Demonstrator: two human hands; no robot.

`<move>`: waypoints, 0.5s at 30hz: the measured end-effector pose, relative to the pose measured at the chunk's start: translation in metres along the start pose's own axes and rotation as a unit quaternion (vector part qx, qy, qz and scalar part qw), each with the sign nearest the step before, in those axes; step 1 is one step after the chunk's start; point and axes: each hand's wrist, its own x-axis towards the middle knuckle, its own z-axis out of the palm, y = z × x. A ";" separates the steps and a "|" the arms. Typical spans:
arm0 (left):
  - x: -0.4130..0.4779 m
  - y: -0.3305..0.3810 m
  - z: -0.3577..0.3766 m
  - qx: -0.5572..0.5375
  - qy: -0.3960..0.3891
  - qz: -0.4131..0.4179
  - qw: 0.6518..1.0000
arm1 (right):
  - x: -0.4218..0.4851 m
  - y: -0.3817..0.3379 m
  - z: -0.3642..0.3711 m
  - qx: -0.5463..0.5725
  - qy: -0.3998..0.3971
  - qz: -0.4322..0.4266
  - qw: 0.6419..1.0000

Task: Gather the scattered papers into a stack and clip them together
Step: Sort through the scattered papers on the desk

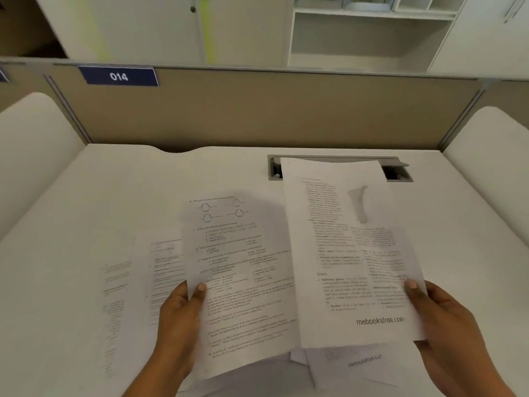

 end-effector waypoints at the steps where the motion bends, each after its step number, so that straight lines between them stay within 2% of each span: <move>1: -0.001 0.001 0.005 0.005 -0.010 -0.010 1.000 | -0.001 0.002 0.005 -0.004 -0.003 0.006 1.000; 7: -0.013 0.003 0.020 -0.012 -0.063 -0.032 0.997 | -0.006 0.017 0.042 -0.060 -0.018 -0.039 0.997; 15: -0.026 0.012 0.030 -0.034 -0.105 -0.032 0.993 | -0.007 0.026 0.055 -0.131 -0.050 -0.036 0.989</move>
